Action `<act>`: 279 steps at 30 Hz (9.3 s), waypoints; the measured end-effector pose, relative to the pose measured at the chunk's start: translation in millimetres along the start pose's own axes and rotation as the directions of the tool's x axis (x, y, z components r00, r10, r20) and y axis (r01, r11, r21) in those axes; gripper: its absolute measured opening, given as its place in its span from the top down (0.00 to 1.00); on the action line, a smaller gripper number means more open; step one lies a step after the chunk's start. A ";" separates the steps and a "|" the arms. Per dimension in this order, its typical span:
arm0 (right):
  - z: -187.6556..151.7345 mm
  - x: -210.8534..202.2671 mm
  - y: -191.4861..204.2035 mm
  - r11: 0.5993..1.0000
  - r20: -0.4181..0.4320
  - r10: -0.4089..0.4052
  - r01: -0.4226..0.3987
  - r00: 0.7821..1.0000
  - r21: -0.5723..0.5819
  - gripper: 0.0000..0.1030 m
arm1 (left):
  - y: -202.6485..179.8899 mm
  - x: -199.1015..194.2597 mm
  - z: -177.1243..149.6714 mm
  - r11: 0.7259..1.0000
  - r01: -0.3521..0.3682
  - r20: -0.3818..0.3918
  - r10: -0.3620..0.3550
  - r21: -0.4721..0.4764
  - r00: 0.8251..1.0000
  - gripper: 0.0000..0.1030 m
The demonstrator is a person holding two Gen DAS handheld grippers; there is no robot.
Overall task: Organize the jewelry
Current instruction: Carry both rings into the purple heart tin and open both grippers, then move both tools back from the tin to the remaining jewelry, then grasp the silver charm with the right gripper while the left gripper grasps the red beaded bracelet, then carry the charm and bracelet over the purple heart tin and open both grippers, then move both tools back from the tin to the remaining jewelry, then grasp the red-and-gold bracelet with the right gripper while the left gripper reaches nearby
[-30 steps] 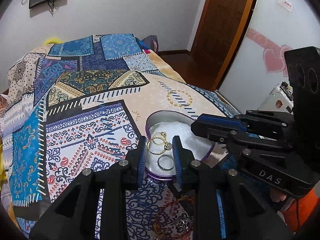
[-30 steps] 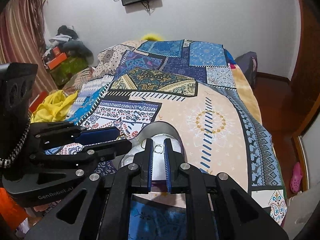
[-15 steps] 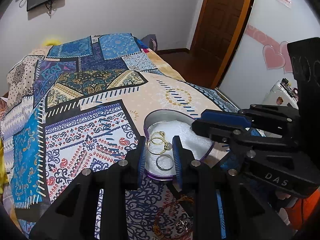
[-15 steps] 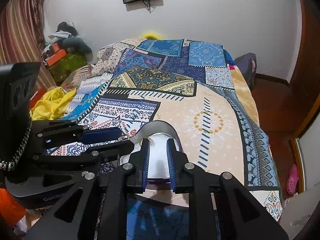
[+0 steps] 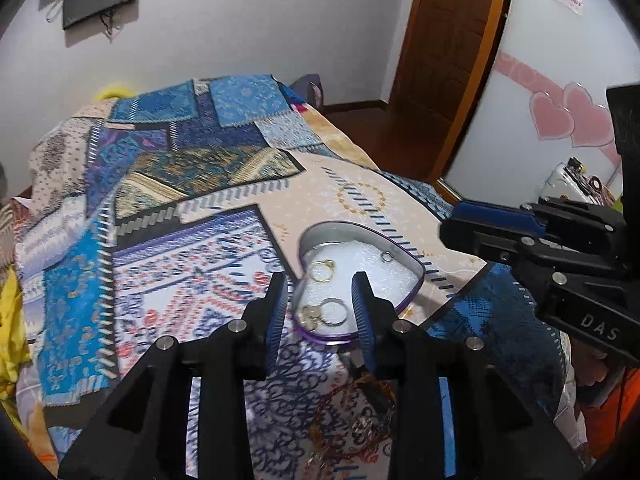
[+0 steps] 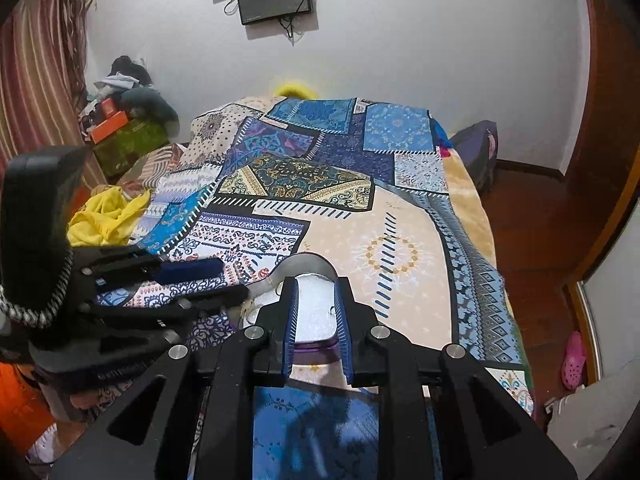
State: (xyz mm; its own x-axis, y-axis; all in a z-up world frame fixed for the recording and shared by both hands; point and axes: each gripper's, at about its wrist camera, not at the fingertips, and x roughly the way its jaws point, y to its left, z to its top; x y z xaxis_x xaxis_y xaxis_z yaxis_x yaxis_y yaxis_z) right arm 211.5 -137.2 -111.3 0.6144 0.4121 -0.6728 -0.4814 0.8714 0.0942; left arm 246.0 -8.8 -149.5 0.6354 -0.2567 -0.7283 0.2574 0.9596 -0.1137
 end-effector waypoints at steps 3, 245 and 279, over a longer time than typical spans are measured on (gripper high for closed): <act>-1.8 -3.3 0.9 1.000 -0.002 -0.002 0.002 1.000 0.007 0.84 | 6.9 -17.8 -2.2 0.999 -0.035 0.027 0.035 -0.014 0.999 0.60; -61.4 36.0 73.5 0.991 -0.236 0.056 -0.083 0.970 -0.107 0.43 | 44.6 -78.3 -86.4 0.985 -0.130 -0.054 0.125 -0.114 0.991 0.64; -62.6 20.9 70.6 0.987 -0.155 0.016 -0.040 0.988 -0.155 0.93 | 14.1 -32.1 -99.1 0.995 0.008 -0.135 -0.022 -0.103 0.991 0.70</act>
State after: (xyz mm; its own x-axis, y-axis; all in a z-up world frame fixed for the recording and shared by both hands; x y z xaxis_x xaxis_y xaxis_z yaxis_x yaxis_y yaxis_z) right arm 151.2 -83.7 -164.6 0.5026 0.3795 -0.7768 -0.5966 0.8025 0.0060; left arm 157.1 24.4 -194.7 0.5250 -0.2600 -0.8104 0.1860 0.9642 -0.1889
